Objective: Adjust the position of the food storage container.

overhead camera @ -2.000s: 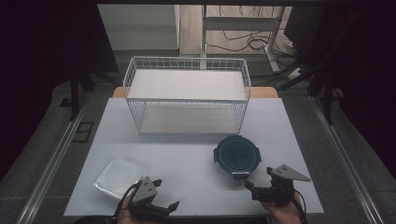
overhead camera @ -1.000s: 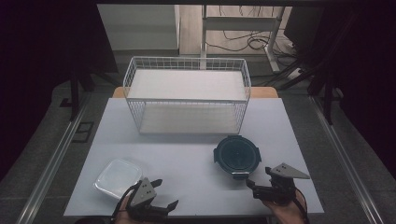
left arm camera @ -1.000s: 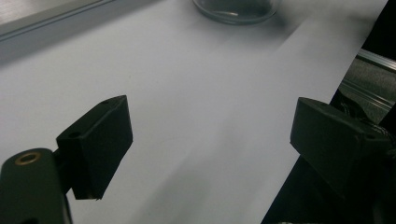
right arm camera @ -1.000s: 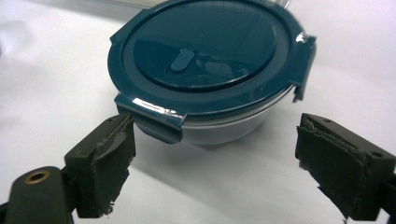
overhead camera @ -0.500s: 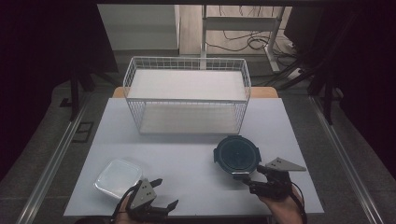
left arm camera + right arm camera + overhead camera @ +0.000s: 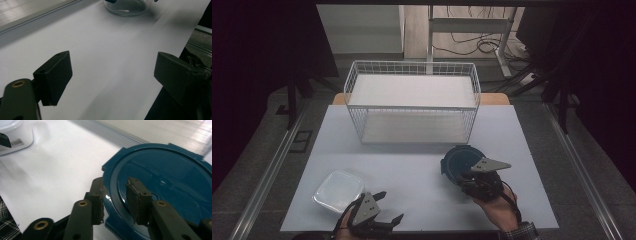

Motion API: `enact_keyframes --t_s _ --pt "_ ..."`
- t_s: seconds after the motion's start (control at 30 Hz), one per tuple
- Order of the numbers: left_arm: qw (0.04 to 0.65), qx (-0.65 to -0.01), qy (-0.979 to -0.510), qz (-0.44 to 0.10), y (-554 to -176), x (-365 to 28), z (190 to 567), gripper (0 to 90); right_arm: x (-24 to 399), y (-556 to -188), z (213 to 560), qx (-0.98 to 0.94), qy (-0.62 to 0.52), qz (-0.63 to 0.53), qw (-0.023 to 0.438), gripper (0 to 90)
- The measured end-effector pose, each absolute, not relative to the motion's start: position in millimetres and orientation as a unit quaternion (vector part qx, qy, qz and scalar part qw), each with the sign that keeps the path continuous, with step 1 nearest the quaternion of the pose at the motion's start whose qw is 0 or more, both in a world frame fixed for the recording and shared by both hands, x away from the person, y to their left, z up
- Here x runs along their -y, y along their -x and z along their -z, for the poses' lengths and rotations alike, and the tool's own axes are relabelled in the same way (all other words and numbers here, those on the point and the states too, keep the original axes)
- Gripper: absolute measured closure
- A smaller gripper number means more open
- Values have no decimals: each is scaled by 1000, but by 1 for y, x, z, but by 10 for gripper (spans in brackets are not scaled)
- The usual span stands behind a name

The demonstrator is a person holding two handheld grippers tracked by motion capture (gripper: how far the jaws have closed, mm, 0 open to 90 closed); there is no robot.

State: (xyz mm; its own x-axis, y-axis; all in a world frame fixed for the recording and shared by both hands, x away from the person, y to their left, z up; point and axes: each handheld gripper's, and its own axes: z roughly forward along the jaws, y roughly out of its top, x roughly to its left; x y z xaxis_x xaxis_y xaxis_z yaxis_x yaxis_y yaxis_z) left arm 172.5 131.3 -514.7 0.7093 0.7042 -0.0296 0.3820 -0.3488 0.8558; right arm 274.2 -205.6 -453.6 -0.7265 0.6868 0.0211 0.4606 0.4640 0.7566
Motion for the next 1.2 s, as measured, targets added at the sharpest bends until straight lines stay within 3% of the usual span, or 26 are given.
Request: enact_keyframes --t_s 0.07,0.13,0.17,0.27,0.37,0.4,0.47,0.6,1.2 --pt "457 -341 -802 -176 -172 -132 514 194 204 -275 454 -843 -339 -392 143 675" --pt "457 -343 -801 -178 -170 -134 510 310 202 -275 454 -842 -337 -396 141 671" --pt "454 -347 -800 -183 -169 -136 508 310 201 -274 455 -842 -336 -398 140 661" --pt "431 -380 -791 -211 -166 -151 495 568 201 -272 455 -841 -336 -398 147 579" --pt "439 -395 -785 -185 -167 -162 492 798 202 -272 455 -838 -339 -400 150 535" --pt "435 -405 -784 -181 -167 -166 493 798 202 -272 455 -838 -339 -400 150 535" --pt "410 -418 -789 -184 -168 -173 496 900 203 -271 455 -836 -341 -403 152 518" --pt "358 -451 -795 -191 -174 -186 503 900 208 -273 455 -834 -346 -399 160 506" --pt "345 -508 -758 -220 -201 -230 511 900 228 -279 459 -823 -368 -401 162 521"
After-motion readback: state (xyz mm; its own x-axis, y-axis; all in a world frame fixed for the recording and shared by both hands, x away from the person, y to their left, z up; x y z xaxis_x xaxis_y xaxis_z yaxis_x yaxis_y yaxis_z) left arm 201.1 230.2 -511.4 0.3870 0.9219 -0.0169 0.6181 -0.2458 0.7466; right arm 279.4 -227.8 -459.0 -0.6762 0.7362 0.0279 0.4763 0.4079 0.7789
